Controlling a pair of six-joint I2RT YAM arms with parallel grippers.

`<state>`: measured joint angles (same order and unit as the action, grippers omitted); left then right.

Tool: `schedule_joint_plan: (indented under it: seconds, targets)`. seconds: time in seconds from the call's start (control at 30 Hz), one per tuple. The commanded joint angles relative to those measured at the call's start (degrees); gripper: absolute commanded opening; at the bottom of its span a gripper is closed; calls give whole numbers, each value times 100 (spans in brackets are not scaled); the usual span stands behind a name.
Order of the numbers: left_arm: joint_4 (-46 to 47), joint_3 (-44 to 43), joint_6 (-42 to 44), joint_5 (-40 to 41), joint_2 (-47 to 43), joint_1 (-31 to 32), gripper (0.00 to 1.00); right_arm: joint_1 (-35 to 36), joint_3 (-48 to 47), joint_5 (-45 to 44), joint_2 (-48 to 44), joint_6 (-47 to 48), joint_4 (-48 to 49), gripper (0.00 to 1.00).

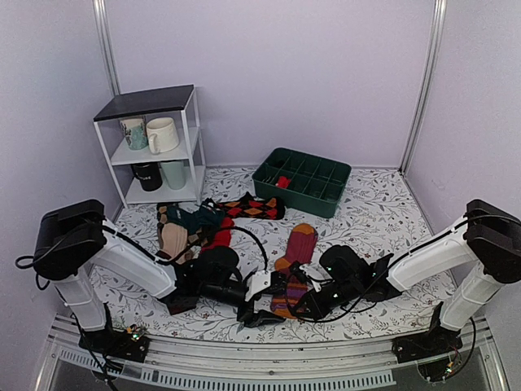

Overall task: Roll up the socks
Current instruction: Roll a pair of socks at the center of the board.

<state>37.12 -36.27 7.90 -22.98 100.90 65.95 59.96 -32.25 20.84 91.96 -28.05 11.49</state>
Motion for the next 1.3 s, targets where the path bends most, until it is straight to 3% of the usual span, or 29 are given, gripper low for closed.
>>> schedule_joint_plan:
  seconds: [0.0,0.37,0.67,0.83,1.0,1.07,1.13,1.27]
  targets:
    - [-442,-198,-146,31,224,89,74,-28,31,-5,190,-30,-563,0]
    - [-687,-483,-87,76,627,67,66,-90,-9,141,263,7,-551,0]
    - [-594,-429,-178,-34,613,-39,50,-100,37,192,341,-60,-503,0]
    - [-626,-500,-222,-48,696,-77,32,-101,34,214,405,-69,-485,0]
    - [-660,-537,-324,98,758,-120,32,-100,52,245,435,-90,-457,0]
    - [-766,-587,-377,164,815,-137,23,-99,62,251,436,-101,-438,0]
    - [-886,-625,-449,251,888,-164,4,-99,62,271,436,-104,-415,0]
    - [-849,-506,-613,361,913,-232,0,-99,72,274,437,-83,-374,1]
